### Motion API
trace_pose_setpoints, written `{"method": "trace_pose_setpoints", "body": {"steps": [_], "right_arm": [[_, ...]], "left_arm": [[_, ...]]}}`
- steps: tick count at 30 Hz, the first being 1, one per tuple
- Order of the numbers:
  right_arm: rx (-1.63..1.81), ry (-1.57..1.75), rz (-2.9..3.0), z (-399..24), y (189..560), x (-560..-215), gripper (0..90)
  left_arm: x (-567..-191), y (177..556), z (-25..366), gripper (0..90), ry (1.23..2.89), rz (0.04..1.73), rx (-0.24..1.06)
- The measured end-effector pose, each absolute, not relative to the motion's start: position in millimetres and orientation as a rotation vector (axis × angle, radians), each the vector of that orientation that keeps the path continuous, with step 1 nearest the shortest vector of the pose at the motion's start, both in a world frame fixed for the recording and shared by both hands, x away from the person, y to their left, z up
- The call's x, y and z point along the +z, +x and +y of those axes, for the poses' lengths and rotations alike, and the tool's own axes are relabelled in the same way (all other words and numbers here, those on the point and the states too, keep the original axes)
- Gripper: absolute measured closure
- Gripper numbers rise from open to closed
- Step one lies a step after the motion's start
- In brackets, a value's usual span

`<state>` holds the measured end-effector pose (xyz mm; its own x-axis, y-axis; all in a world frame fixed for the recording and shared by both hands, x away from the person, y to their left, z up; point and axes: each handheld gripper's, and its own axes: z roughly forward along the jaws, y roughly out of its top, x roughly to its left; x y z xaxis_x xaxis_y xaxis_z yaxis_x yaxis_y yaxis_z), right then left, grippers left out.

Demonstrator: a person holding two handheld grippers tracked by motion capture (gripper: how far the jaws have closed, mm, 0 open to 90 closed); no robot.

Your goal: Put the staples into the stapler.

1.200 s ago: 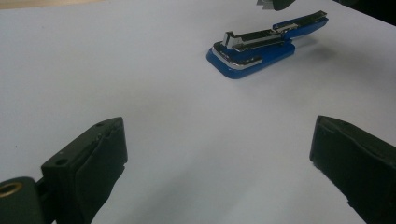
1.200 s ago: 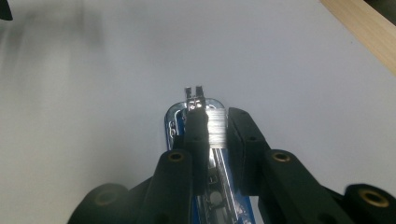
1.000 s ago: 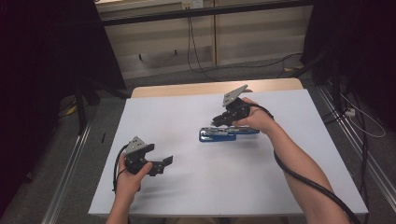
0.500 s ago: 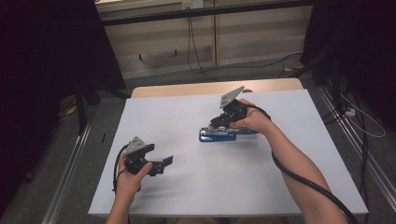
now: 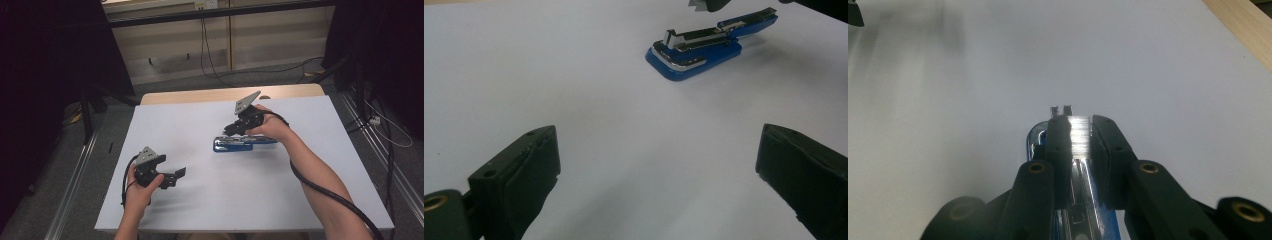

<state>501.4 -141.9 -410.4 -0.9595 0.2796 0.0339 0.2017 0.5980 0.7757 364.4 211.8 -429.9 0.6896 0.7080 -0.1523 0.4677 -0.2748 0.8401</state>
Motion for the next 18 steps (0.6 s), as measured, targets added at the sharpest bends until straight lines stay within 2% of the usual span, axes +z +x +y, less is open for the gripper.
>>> {"method": "trace_pose_setpoints", "body": {"steps": [18], "right_arm": [[1.295,0.397,2.732,-134.2,504.1,-413.4,79.4]], "left_arm": [[-428.6,364.1,213.5,4.1,1.923,0.911,0.319]]}}
